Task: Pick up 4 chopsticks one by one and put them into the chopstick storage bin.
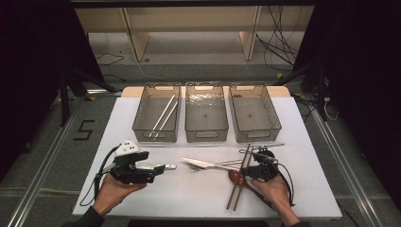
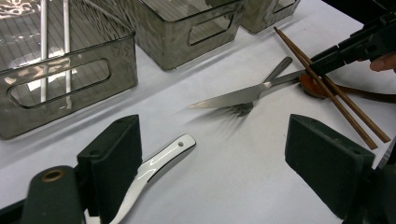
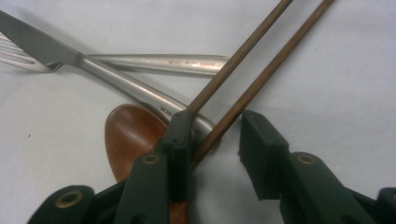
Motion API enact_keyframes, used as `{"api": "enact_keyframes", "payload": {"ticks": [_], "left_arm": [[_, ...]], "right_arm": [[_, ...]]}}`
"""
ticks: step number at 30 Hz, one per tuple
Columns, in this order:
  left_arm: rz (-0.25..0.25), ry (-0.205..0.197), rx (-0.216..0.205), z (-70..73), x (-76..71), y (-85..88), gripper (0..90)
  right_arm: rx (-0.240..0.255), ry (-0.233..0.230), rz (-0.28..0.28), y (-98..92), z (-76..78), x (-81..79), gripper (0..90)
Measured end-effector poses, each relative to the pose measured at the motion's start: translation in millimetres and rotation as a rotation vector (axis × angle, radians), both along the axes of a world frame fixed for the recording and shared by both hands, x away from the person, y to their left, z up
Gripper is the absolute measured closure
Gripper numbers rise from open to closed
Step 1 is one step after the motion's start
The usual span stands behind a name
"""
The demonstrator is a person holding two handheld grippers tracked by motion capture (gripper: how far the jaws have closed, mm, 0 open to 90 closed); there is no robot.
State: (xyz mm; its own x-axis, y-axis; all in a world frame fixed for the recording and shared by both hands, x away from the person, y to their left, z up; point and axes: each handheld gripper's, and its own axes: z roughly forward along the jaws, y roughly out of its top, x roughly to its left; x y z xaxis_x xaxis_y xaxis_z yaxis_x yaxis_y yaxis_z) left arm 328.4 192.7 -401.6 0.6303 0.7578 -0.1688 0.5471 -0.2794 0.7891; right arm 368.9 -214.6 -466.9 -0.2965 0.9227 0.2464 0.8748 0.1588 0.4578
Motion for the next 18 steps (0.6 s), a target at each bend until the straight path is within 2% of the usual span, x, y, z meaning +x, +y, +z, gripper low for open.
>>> {"api": "enact_keyframes", "payload": {"ticks": [18], "left_arm": [[-0.004,0.001,0.006,-0.6,0.4,-0.2,18.2]], "right_arm": [[0.050,0.017,-0.052,-8.1,2.3,1.5,78.4]]}}
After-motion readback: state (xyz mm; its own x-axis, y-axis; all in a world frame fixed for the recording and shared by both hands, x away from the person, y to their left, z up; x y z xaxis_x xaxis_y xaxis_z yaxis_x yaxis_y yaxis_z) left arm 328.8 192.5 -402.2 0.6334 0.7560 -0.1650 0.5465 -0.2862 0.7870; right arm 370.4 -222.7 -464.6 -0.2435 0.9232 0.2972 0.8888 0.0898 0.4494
